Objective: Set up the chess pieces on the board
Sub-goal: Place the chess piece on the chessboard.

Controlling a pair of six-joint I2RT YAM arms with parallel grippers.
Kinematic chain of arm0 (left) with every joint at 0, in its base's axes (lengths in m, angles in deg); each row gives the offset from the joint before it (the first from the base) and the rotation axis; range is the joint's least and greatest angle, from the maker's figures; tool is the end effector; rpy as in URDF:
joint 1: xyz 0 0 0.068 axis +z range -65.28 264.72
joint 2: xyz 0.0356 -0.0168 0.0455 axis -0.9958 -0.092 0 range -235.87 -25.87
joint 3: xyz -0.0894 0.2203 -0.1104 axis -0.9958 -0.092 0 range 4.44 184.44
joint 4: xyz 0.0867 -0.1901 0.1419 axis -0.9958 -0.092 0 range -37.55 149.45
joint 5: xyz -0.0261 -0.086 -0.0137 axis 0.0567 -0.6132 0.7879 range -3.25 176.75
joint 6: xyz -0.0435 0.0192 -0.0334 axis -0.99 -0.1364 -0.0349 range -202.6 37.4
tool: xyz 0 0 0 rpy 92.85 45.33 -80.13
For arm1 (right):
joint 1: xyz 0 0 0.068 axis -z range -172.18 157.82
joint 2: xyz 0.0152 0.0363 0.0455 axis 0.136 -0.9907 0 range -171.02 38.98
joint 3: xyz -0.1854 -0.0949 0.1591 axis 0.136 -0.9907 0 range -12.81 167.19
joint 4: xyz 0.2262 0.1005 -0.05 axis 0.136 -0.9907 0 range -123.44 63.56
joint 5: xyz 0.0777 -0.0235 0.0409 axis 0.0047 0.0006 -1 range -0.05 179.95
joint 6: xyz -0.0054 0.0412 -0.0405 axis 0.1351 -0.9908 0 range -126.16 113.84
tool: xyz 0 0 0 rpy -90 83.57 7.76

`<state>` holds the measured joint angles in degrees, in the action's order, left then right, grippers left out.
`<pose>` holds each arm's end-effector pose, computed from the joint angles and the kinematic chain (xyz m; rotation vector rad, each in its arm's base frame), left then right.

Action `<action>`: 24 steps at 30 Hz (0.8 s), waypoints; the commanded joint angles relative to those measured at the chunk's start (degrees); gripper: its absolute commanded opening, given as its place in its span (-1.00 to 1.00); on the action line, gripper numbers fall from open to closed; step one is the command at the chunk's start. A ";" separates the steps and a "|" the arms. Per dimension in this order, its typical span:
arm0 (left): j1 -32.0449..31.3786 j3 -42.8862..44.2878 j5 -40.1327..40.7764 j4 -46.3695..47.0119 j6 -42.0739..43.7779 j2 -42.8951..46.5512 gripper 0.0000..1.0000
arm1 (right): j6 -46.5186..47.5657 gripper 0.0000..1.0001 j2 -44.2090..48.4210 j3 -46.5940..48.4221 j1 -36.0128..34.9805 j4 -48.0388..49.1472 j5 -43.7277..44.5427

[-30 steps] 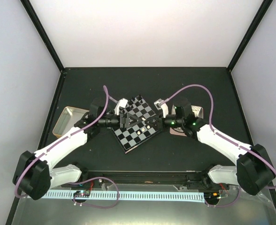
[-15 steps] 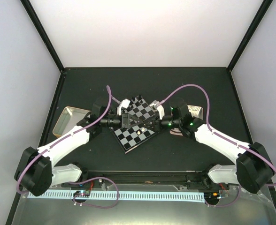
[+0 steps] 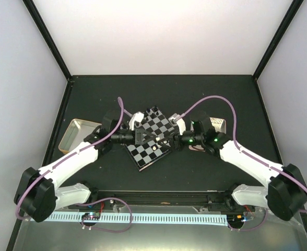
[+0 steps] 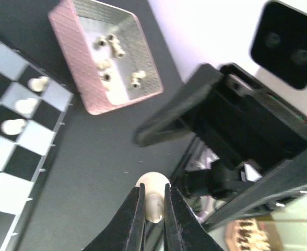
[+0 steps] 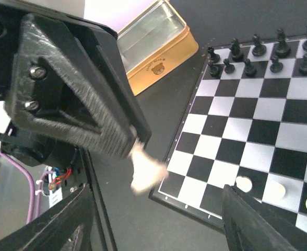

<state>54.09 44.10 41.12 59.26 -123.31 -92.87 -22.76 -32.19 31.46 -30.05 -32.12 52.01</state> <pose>0.1994 -0.1525 0.2438 0.3674 2.2499 -1.5363 0.1939 0.1832 0.2424 -0.8246 2.1155 1.2411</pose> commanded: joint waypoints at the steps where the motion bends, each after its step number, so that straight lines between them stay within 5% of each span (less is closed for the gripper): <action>1: -0.78 1.47 11.41 -9.83 7.17 4.03 -0.97 | -0.76 0.43 6.84 -3.81 -0.17 -3.82 5.98; 12: -13.96 -0.05 47.03 -22.19 9.46 5.20 -0.97 | -13.88 0.49 16.11 -8.24 -0.18 -12.92 32.12; 24: -22.48 4.02 52.90 -19.91 13.87 -12.05 -0.97 | -20.40 0.49 11.86 -8.24 -0.14 -15.91 37.99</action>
<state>33.56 45.04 90.65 39.72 -112.25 -101.51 -40.66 -19.52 23.20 -30.05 -47.31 87.14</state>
